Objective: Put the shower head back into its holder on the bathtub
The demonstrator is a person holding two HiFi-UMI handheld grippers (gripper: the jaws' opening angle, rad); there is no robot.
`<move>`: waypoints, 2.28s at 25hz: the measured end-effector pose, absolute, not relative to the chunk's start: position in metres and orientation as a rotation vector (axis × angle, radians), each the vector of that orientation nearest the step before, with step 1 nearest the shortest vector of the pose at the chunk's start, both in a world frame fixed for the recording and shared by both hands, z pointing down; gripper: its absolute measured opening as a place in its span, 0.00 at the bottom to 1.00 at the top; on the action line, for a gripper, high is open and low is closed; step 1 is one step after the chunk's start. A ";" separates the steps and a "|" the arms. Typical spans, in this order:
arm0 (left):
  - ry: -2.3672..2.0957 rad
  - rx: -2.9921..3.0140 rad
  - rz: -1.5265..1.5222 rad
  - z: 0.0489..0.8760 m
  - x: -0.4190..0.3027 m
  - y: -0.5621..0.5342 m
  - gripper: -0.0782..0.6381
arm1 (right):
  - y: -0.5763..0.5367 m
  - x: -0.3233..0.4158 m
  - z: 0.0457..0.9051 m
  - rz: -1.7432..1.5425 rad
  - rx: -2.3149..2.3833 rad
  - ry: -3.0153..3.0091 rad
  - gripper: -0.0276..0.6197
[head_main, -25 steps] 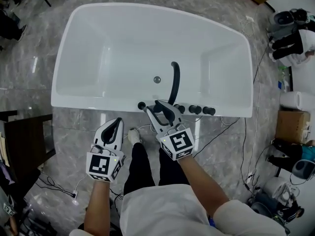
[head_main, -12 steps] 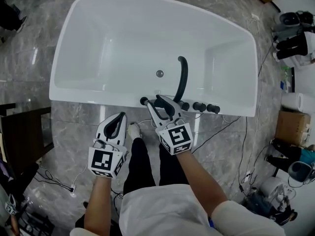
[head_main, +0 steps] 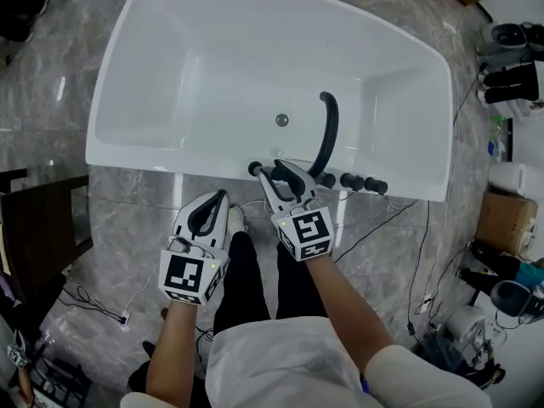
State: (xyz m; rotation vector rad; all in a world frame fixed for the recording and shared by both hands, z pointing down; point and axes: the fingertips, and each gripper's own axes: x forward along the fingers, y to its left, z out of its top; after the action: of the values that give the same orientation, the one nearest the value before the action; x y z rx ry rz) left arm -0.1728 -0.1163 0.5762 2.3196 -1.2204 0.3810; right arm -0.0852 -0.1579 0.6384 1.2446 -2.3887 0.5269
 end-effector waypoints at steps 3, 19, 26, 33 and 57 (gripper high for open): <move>-1.221 2.313 0.381 0.578 -0.173 -0.116 0.12 | -0.157 -0.086 0.643 0.532 1.240 -2.380 0.27; -1.216 2.305 0.408 0.586 -0.180 -0.114 0.12 | -0.154 -0.084 0.668 0.558 1.236 -2.342 0.27; -1.205 2.299 0.410 0.589 -0.178 -0.119 0.12 | -0.153 -0.084 0.680 0.568 1.224 -2.316 0.27; -1.199 2.298 0.416 0.590 -0.175 -0.119 0.12 | -0.148 -0.083 0.690 0.580 1.211 -2.297 0.27; -1.174 2.284 0.427 0.595 -0.168 -0.116 0.12 | -0.151 -0.100 0.696 0.518 1.123 -2.298 0.27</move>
State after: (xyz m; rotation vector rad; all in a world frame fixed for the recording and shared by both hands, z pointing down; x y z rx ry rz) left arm -0.1684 -0.1161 0.5947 2.2838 -1.1736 0.4272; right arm -0.1004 -0.1506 0.6959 1.1228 -2.2984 0.5179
